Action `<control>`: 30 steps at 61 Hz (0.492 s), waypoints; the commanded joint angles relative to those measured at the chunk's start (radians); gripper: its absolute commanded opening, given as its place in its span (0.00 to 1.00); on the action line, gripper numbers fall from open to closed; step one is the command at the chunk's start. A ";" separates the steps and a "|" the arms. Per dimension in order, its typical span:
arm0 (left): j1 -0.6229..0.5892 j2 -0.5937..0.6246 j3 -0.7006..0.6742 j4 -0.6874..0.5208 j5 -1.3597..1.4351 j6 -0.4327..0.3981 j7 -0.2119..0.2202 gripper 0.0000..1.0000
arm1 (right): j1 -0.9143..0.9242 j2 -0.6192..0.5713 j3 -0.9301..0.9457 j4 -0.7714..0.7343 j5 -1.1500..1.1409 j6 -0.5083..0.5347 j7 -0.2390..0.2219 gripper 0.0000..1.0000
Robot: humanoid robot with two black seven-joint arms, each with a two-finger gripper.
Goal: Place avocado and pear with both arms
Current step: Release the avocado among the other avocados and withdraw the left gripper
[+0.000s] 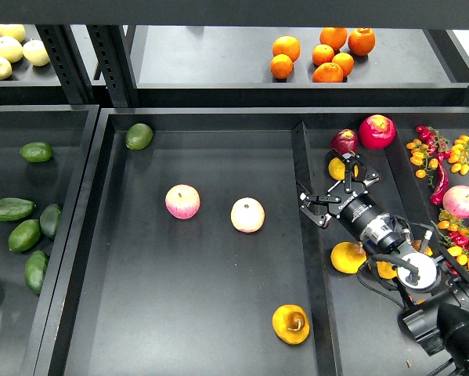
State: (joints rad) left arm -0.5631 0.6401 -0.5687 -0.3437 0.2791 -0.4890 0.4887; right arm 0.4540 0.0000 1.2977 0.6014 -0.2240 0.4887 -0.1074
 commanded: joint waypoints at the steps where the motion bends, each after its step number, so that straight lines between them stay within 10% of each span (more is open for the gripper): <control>1: 0.000 0.000 0.001 0.000 0.000 0.000 0.000 0.80 | 0.000 0.000 0.000 0.000 0.000 0.000 0.000 1.00; 30: -0.023 -0.027 -0.045 -0.020 -0.011 0.000 0.000 0.87 | 0.000 0.000 0.000 0.000 0.000 0.000 0.000 1.00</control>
State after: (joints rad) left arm -0.5739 0.6237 -0.5889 -0.3578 0.2727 -0.4890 0.4887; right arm 0.4540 0.0000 1.2977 0.6005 -0.2240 0.4887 -0.1074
